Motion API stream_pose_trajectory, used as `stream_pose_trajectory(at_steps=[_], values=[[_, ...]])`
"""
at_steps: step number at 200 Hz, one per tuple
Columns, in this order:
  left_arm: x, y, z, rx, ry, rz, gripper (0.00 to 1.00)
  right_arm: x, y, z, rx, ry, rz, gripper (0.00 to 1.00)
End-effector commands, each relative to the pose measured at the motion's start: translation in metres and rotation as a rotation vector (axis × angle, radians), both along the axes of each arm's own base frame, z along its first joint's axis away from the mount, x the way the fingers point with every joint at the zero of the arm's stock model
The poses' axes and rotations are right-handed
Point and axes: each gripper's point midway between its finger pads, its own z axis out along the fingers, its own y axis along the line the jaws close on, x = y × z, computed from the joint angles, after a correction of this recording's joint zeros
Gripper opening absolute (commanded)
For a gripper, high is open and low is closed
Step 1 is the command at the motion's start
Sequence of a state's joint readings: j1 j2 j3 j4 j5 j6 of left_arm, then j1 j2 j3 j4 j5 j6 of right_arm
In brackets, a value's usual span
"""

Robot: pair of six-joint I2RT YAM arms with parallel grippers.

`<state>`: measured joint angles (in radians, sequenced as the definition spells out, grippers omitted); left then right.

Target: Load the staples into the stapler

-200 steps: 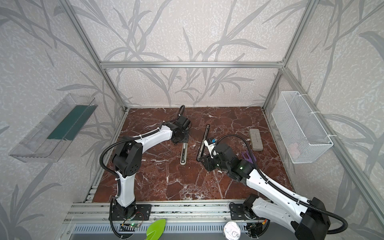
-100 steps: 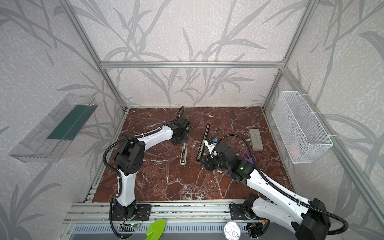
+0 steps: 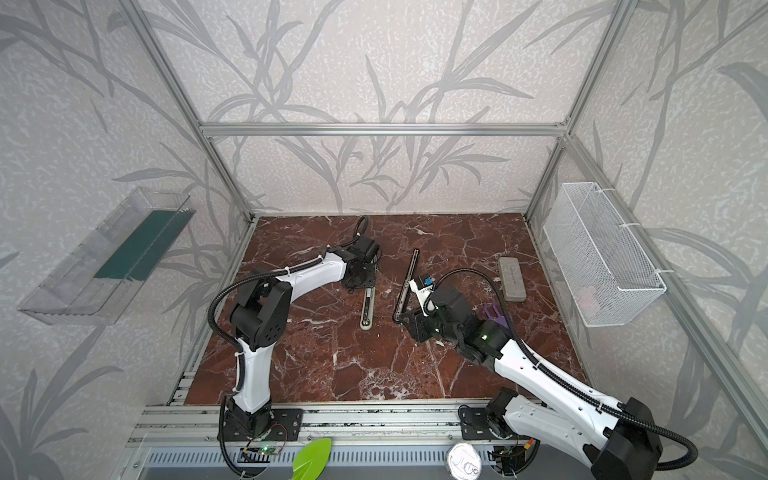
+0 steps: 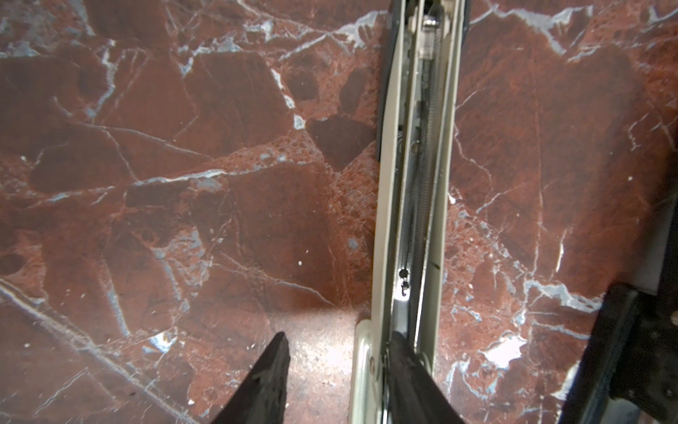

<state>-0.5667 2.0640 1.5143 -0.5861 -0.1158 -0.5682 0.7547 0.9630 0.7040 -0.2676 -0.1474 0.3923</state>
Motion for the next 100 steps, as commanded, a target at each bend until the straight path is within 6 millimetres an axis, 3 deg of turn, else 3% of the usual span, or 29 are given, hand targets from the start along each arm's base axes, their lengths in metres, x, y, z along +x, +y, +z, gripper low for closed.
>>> stream_pose_trajectory(at_steps=[1, 53, 100], values=[[-0.0143, 0.0083, 0.0017, 0.021, 0.029, 0.0, 0.45, 0.0003, 0.0012, 0.0117, 0.015, -0.026, 0.001, 0.43], [-0.0209, 0.0081, 0.0016, 0.026, 0.031, -0.006, 0.43, 0.0004, 0.0012, 0.0088, 0.013, -0.022, 0.0, 0.43], [-0.0208, 0.0084, 0.0066, 0.03, 0.006, -0.009, 0.48, 0.0012, 0.0031, 0.0082, 0.018, -0.021, 0.003, 0.42]])
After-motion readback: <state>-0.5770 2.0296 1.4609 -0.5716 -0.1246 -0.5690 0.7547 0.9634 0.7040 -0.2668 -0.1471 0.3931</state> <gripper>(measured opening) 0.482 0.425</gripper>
